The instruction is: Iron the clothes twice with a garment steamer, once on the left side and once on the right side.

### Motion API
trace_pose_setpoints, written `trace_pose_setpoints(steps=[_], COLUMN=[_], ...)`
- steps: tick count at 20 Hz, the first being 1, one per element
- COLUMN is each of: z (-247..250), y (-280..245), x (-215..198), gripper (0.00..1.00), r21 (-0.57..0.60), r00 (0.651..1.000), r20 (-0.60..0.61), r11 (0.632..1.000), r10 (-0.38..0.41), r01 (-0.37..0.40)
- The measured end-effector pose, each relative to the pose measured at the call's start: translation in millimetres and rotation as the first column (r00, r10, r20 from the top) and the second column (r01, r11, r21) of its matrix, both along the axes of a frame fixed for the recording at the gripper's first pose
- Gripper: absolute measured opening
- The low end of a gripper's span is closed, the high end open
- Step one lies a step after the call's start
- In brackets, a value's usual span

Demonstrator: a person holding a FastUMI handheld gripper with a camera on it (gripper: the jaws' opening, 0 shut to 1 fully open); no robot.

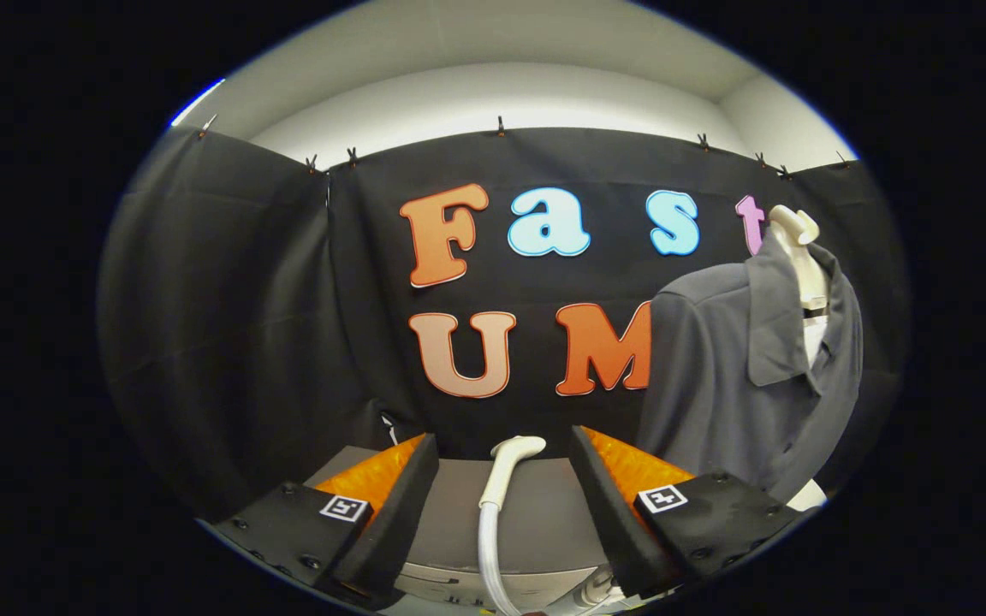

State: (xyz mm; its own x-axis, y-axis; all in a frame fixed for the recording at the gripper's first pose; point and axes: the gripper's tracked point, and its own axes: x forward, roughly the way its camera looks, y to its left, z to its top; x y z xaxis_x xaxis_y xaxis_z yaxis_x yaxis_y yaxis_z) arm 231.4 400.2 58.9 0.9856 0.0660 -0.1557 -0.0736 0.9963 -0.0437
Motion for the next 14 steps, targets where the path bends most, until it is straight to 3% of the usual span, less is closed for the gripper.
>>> trace_pose_setpoints(steps=[6,14], z=[-66,-165], y=[17,-18], x=[102,207], gripper=[0.99,0.99], r21=[-0.050,-0.167], r00=[0.979,0.893], r20=[-0.195,-0.402], r11=[0.998,0.975], r10=[-0.054,-0.201], r01=[0.045,0.144])
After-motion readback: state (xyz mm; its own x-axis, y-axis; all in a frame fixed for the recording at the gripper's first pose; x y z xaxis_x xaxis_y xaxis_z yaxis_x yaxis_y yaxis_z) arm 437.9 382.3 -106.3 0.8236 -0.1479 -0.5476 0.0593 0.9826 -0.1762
